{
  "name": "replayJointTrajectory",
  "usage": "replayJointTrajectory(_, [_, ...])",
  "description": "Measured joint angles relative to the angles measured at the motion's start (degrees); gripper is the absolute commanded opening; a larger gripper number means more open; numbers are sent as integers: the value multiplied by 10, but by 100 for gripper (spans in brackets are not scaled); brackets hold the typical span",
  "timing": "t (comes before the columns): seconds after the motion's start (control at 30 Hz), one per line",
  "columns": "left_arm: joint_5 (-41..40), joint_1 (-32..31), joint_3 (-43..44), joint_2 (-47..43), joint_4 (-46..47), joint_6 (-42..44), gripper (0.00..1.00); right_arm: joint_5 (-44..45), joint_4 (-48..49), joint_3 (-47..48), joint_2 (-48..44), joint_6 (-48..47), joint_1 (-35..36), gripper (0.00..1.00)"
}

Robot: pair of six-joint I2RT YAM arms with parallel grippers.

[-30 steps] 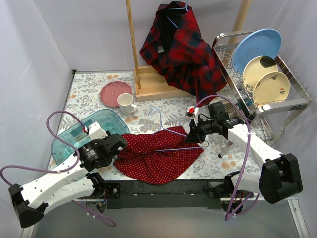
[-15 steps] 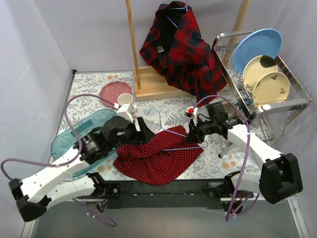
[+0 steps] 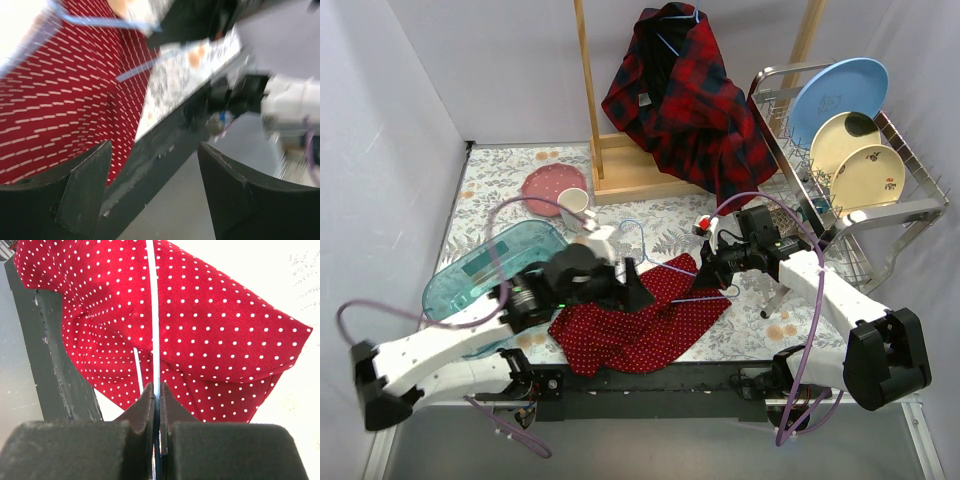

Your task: Place the skirt on the hanger

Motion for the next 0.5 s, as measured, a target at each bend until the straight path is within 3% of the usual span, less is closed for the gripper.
replayJointTrajectory(0.17, [-28,-115,32,191,25,22,72,0,0,0,1,0,1,1])
replayJointTrajectory(0.3, [-141,-187,95,326,-22,38,73,0,0,0,2,0,1,1])
replayJointTrajectory(0.5, [-308,-221,127,382,-66,62,73,0,0,0,2,0,2,1])
